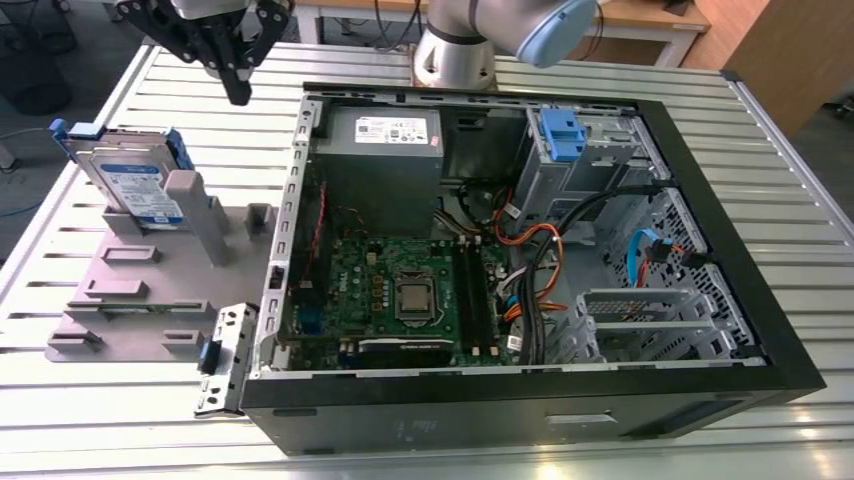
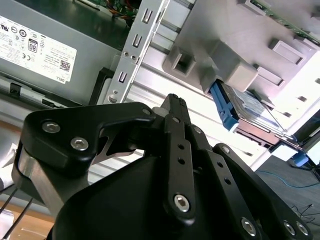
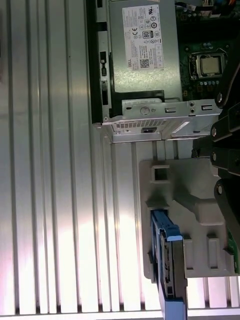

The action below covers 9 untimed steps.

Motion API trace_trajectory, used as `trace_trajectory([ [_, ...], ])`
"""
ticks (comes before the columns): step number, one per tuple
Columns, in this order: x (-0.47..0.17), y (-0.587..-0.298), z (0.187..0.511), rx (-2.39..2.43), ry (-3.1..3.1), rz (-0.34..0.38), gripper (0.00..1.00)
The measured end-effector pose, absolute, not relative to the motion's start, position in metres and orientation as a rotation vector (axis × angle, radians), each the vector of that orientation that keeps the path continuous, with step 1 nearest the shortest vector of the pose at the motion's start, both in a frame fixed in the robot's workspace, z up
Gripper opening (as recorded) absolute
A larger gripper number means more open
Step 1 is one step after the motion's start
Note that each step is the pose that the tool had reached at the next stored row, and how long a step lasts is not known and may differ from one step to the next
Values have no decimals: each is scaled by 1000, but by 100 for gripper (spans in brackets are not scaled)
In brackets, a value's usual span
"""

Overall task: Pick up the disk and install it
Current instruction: 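Reach for the disk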

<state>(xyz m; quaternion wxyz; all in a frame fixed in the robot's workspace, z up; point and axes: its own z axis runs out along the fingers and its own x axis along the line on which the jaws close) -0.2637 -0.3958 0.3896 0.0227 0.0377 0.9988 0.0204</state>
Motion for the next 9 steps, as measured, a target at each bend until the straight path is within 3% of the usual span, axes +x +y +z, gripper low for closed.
trace_trajectory([
  [9,-290,-396,387,117,3093,63,11],
])
